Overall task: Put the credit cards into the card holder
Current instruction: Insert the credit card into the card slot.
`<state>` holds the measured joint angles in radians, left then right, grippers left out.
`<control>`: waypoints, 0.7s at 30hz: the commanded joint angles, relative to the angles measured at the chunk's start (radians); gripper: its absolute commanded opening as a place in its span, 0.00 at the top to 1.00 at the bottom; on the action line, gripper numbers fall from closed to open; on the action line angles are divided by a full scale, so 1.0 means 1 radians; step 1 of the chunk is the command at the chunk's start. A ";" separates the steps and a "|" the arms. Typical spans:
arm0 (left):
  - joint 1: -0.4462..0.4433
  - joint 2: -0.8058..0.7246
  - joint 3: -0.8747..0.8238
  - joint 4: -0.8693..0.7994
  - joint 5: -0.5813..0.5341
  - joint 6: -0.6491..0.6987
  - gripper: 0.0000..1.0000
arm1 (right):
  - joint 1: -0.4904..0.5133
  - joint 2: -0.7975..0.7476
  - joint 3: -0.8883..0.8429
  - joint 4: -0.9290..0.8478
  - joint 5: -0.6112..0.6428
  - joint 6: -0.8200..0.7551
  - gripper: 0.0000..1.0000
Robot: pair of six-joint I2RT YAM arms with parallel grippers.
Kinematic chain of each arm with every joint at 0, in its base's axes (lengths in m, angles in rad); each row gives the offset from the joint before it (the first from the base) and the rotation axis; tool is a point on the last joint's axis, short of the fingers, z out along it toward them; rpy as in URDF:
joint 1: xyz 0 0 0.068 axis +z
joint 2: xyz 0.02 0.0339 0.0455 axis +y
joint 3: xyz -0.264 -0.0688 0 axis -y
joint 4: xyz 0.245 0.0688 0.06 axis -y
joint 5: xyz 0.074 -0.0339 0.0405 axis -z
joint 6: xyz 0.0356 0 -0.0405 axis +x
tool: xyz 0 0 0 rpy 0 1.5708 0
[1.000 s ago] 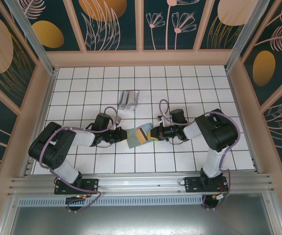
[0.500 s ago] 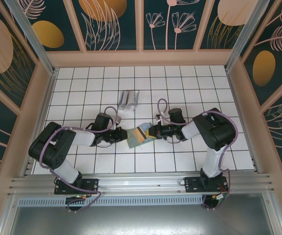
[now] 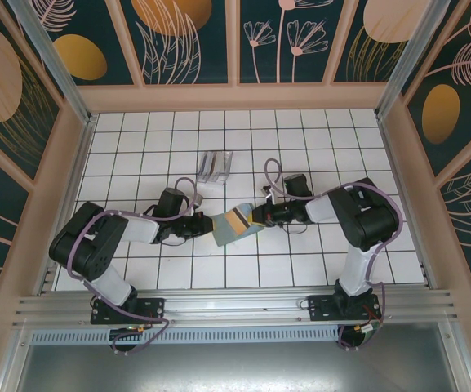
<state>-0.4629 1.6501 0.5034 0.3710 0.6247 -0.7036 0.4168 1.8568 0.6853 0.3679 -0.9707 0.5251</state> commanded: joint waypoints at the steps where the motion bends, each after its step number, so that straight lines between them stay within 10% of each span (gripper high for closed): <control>1: -0.005 0.055 0.007 0.022 -0.055 0.025 0.90 | 0.010 -0.002 0.004 0.026 -0.001 -0.002 1.00; 21: -0.005 0.048 -0.026 0.071 -0.060 0.001 0.79 | 0.105 -0.017 -0.103 0.291 0.070 0.218 1.00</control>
<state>-0.4603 1.6596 0.4984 0.4149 0.6518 -0.7162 0.4946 1.8568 0.5961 0.6159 -0.9150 0.7074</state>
